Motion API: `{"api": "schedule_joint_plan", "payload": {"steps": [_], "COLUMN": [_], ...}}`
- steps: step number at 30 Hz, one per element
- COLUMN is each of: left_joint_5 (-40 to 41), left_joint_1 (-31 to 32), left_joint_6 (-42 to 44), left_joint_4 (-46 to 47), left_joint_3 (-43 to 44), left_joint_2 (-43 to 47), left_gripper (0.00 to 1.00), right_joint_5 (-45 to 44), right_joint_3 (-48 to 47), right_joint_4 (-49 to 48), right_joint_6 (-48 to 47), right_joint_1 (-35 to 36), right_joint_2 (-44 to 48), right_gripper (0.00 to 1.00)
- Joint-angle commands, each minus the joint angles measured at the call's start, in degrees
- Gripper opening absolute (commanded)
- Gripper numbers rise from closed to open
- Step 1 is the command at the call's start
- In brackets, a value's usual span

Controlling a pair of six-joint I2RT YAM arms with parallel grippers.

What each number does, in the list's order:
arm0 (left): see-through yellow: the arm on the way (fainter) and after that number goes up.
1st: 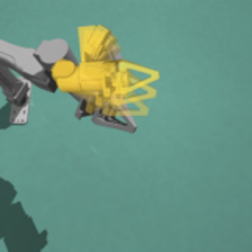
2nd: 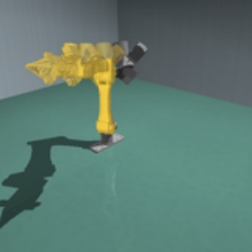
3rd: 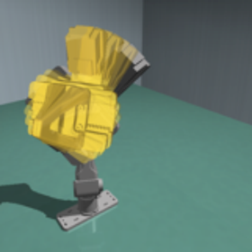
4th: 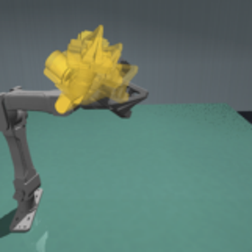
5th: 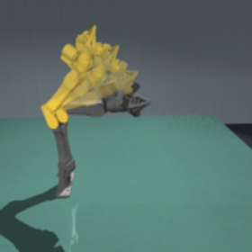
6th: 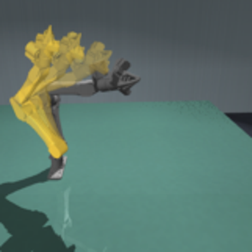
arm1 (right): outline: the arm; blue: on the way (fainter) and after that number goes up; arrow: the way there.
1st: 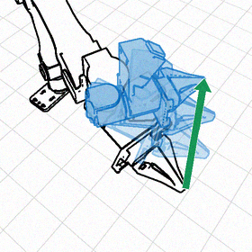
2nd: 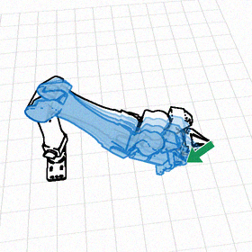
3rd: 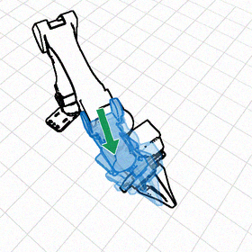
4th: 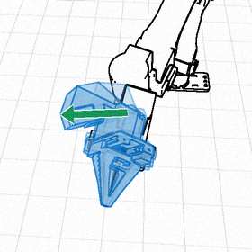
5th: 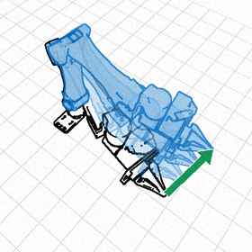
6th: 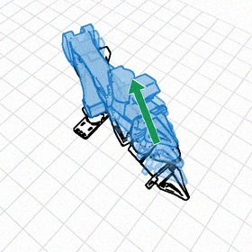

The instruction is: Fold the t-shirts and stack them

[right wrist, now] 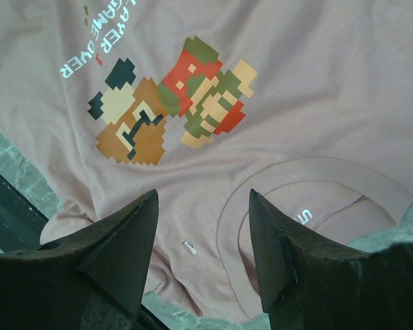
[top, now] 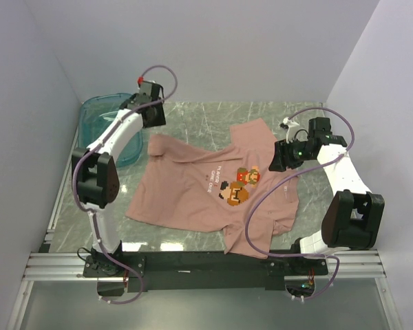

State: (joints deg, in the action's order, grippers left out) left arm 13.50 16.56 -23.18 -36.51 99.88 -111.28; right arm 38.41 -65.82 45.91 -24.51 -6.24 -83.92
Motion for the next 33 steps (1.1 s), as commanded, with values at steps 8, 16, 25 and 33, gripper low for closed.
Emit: {"api": "schedule_joint_plan", "payload": {"steps": [8, 16, 25, 33], "left_joint_5": [-6.19, -14.02, -13.59, -14.46], "left_joint_1": [-1.88, -1.79, 0.40, 0.84], "left_joint_6": [-0.56, 1.91, -1.34, -4.68], "left_joint_4": [2.22, 10.76, 12.43, 13.39], "left_joint_3": [7.84, -20.92, -33.33, -40.72], "left_joint_2": [1.58, 18.73, 24.00, 30.24], "left_gripper": [0.54, 0.52, 0.45, 0.45], "right_joint_5": [2.45, 4.66, -14.94, -20.04], "right_joint_3": [-2.29, -5.19, -6.86, -6.86], "right_joint_4": [1.89, 4.45, -0.03, -1.00], "right_joint_6": [-5.01, -8.11, 1.30, 2.53], "right_joint_1": [0.53, 3.95, 0.45, -6.14], "right_joint_2": [1.39, -2.56, -9.59, -14.60], "right_gripper": [0.63, 0.63, 0.60, 0.56]}}
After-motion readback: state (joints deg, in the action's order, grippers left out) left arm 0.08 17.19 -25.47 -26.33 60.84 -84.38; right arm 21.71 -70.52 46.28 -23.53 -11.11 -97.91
